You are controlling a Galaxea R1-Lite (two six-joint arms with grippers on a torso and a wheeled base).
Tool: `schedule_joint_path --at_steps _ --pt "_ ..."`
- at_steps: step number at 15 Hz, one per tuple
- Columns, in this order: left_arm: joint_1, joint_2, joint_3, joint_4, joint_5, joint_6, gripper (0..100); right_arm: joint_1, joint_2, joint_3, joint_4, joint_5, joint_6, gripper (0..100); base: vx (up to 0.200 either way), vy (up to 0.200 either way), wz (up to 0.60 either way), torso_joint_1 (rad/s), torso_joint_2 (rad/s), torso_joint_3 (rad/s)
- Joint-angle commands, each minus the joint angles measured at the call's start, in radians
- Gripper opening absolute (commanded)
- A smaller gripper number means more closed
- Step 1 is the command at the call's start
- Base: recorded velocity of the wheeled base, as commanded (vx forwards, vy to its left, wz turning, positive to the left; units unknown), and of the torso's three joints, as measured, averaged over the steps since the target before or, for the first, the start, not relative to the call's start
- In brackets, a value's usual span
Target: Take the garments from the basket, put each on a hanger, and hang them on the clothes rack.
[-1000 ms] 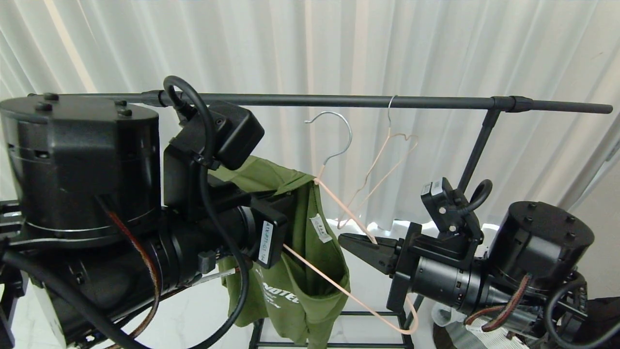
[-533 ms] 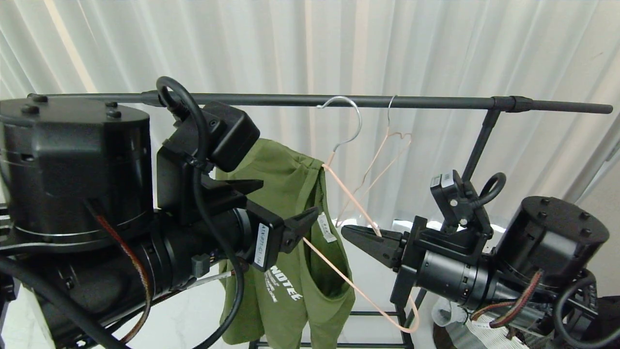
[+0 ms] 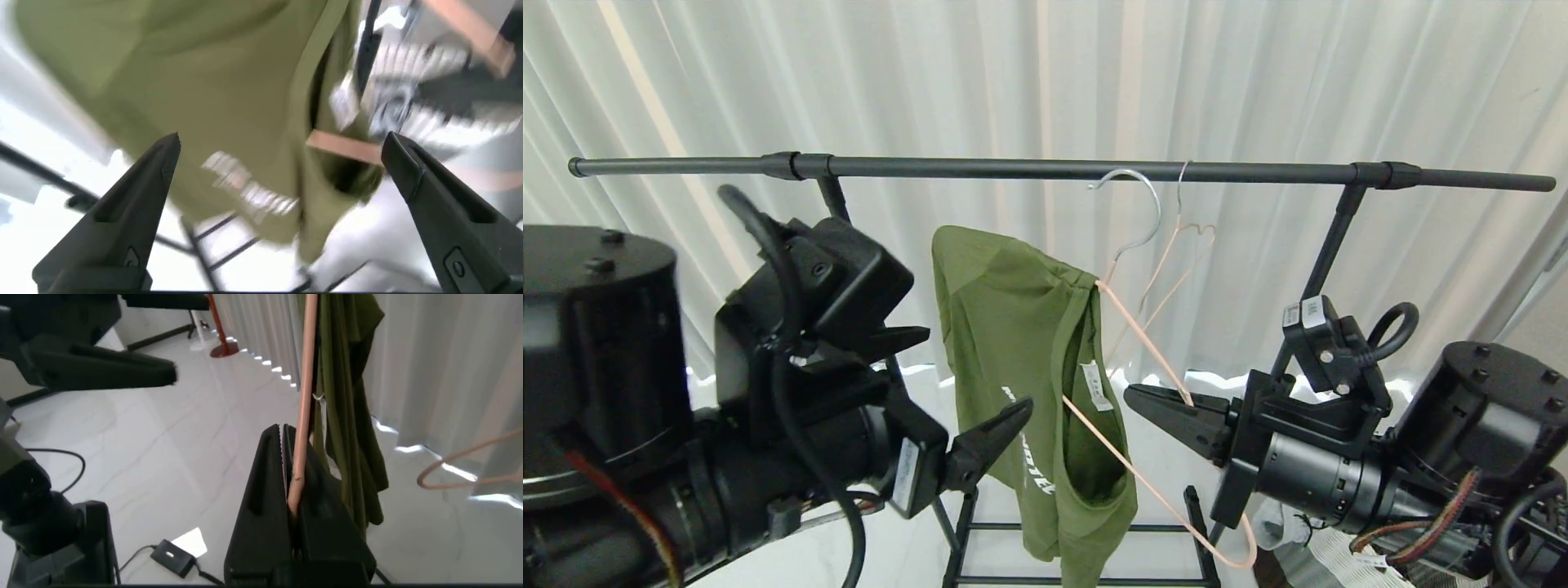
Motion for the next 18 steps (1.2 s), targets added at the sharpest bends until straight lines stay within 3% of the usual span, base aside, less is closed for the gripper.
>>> schedule_joint_path --at_steps 1,3,5,12,18 --pt "0.057 -0.108 0.063 -0.001 -0.077 0.060 100 -0.004 -0.042 0.044 -0.001 0.006 -0.010 0 0.000 0.000 0.00 0.000 0.00 0.000" --pt "0.186 -0.160 0.079 0.001 -0.260 0.185 100 -0.004 -0.082 0.111 -0.001 0.006 -0.015 0 0.000 0.000 0.00 0.000 0.00 0.000" --pt "0.264 -0.167 0.095 0.001 -0.370 0.225 100 -0.004 -0.114 0.172 0.001 0.012 -0.029 0 0.000 0.000 0.00 0.000 0.00 0.000" --pt "0.281 -0.146 0.154 0.003 -0.590 0.381 100 -0.001 -0.218 0.384 -0.001 0.106 -0.087 0 0.000 0.000 0.00 0.000 0.00 0.000" --pt "0.277 -0.075 0.166 0.004 -0.754 0.455 100 0.054 -0.220 0.442 0.001 0.129 -0.104 0 0.000 0.000 0.00 0.000 0.00 0.000"
